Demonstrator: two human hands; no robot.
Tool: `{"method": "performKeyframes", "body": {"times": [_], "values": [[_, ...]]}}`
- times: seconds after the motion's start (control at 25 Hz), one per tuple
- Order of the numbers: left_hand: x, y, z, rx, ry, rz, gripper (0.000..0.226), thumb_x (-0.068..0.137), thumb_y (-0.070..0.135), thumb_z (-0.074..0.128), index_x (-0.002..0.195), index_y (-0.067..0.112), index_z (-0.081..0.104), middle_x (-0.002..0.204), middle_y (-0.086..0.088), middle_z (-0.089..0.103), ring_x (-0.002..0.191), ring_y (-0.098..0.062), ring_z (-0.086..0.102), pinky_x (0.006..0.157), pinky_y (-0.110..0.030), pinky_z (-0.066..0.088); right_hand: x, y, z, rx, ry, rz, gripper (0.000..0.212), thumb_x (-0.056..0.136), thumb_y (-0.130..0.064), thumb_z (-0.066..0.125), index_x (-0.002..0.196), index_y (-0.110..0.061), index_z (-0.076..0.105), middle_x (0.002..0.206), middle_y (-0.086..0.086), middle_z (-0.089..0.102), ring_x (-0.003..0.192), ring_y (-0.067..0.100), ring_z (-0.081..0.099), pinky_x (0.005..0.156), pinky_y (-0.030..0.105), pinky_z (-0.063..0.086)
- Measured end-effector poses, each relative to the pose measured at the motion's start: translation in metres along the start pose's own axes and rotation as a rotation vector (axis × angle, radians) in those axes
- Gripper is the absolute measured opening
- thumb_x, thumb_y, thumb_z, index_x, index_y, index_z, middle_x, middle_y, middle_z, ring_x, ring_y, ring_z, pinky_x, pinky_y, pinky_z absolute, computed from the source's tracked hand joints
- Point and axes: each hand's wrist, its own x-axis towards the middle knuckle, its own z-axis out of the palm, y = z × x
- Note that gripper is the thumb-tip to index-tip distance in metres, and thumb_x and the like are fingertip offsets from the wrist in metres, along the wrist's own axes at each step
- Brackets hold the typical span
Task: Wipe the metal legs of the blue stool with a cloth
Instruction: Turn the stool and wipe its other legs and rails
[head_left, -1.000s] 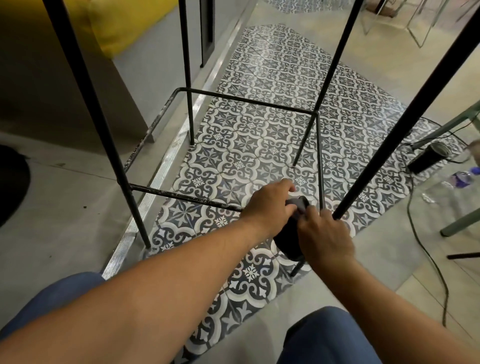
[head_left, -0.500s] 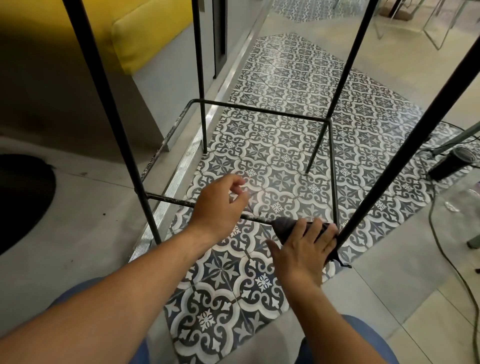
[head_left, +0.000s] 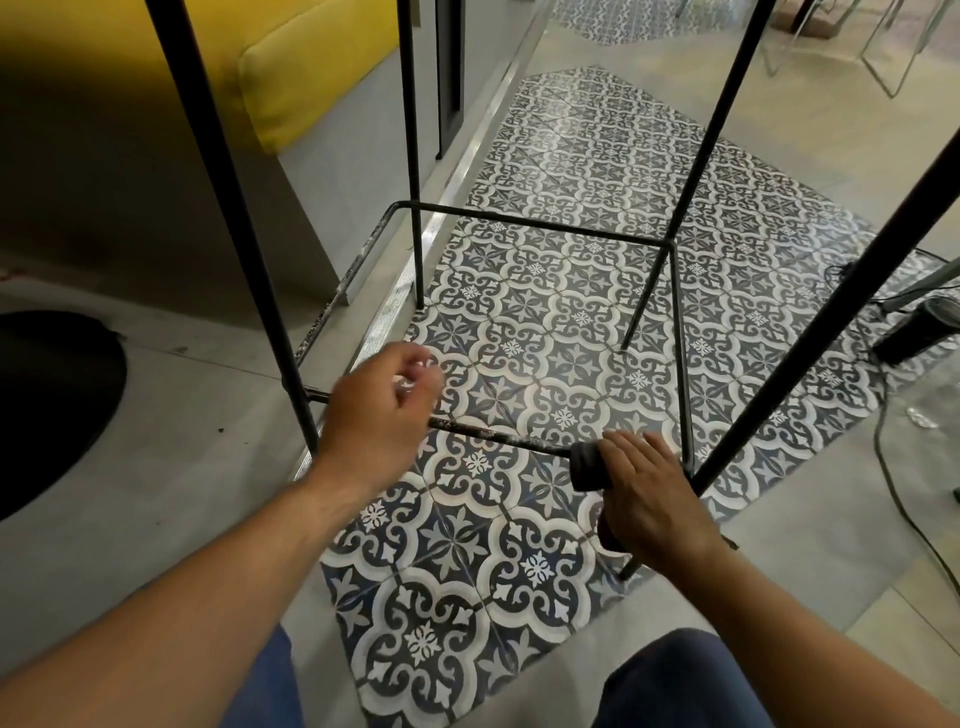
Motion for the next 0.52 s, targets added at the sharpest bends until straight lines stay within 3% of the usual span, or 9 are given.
{"method": "performKeyframes", "body": {"times": [0.08, 0.2, 0.28, 0.4, 0.52], "values": [[0.003, -0.005, -0.017, -0.016, 0.155, -0.051, 0.006, 0.094, 0.042, 0.054, 0.098, 0.038, 0.057, 0.083, 0.022, 0.060, 0.076, 0.017, 0.057, 0.050, -0.001, 0.040, 0.002, 0.007, -0.004, 0.012, -0.003, -0.053, 0.051, 0.075, 0.002, 0.063, 0.125, -0.001, 0.057, 0.127, 0.018, 0.061, 0.122, 0.033, 0.054, 0.110, 0.049, 0.028], [0.016, -0.008, -0.034, 0.015, 0.390, -0.122, 0.010, 0.093, 0.040, 0.055, 0.098, 0.031, 0.057, 0.084, 0.018, 0.059, 0.071, 0.006, 0.057, 0.053, 0.002, 0.036, 0.001, 0.005, -0.005, 0.004, -0.006, -0.057, 0.060, 0.070, 0.005, 0.062, 0.129, -0.003, 0.055, 0.128, 0.016, 0.061, 0.123, 0.031, 0.054, 0.110, 0.050, 0.029], [0.027, -0.010, -0.040, -0.004, 0.521, -0.152, 0.023, 0.092, 0.041, 0.056, 0.106, 0.022, 0.056, 0.091, 0.008, 0.058, 0.072, -0.001, 0.053, 0.056, 0.002, 0.035, 0.000, -0.002, -0.002, -0.074, -0.035, -0.030, 0.060, 0.076, -0.008, 0.056, 0.135, -0.007, 0.047, 0.127, 0.012, 0.062, 0.117, 0.029, 0.057, 0.107, 0.047, 0.034], [0.036, -0.011, -0.040, 0.002, 0.641, -0.175, 0.036, 0.092, 0.042, 0.056, 0.110, 0.012, 0.053, 0.095, -0.001, 0.053, 0.077, -0.010, 0.049, 0.056, -0.001, 0.035, 0.011, -0.012, -0.001, -0.182, -0.085, 0.062, 0.052, 0.090, -0.029, 0.050, 0.138, -0.013, 0.038, 0.110, 0.004, 0.065, 0.092, 0.024, 0.063, 0.084, 0.040, 0.045], [0.041, -0.012, -0.038, 0.004, 0.729, -0.199, 0.035, 0.092, 0.039, 0.056, 0.107, 0.008, 0.052, 0.095, -0.003, 0.049, 0.077, -0.012, 0.046, 0.055, -0.002, 0.032, 0.025, -0.009, 0.001, -0.150, -0.129, 0.018, 0.040, 0.098, -0.036, 0.043, 0.133, -0.018, 0.036, 0.094, -0.003, 0.066, 0.072, 0.016, 0.061, 0.065, 0.031, 0.042]]}}
